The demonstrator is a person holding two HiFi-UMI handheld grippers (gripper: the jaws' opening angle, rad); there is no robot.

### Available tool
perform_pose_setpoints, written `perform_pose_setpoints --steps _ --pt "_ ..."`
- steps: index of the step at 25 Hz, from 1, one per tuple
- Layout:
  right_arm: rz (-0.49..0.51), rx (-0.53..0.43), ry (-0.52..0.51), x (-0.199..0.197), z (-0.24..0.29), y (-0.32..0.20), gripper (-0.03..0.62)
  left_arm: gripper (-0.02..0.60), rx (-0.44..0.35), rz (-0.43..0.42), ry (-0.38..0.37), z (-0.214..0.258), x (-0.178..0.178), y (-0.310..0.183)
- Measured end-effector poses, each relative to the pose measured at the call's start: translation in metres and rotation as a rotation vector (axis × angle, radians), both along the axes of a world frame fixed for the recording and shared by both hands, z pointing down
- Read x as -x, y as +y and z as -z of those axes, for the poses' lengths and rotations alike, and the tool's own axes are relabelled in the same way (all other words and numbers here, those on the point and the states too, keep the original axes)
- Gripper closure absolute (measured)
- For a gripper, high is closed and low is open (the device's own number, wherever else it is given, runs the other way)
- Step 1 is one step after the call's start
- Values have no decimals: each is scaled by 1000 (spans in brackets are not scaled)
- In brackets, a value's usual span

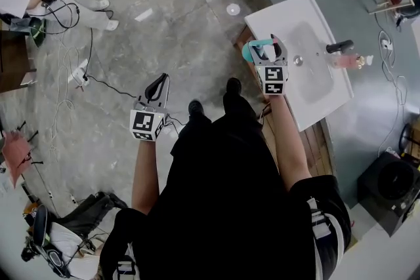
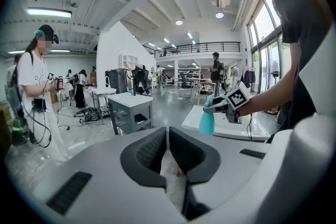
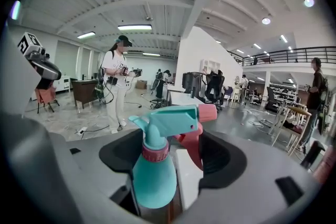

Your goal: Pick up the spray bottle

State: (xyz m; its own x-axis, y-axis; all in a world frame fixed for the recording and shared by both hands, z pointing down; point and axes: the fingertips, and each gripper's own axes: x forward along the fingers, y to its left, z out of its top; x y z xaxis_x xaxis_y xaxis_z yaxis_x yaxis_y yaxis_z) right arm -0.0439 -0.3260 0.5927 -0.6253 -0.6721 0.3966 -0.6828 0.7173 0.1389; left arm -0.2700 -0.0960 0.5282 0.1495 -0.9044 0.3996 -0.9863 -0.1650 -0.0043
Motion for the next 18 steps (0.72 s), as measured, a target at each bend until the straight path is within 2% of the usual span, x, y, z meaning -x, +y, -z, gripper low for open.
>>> perform_pose_setpoints --steps 5,18 --pt "-10 -20 -12 12 10 42 246 546 -27 4 11 3 25 29" --pt "-55 -42 -27 16 16 114 244 546 -46 -95 22 -3 38 70"
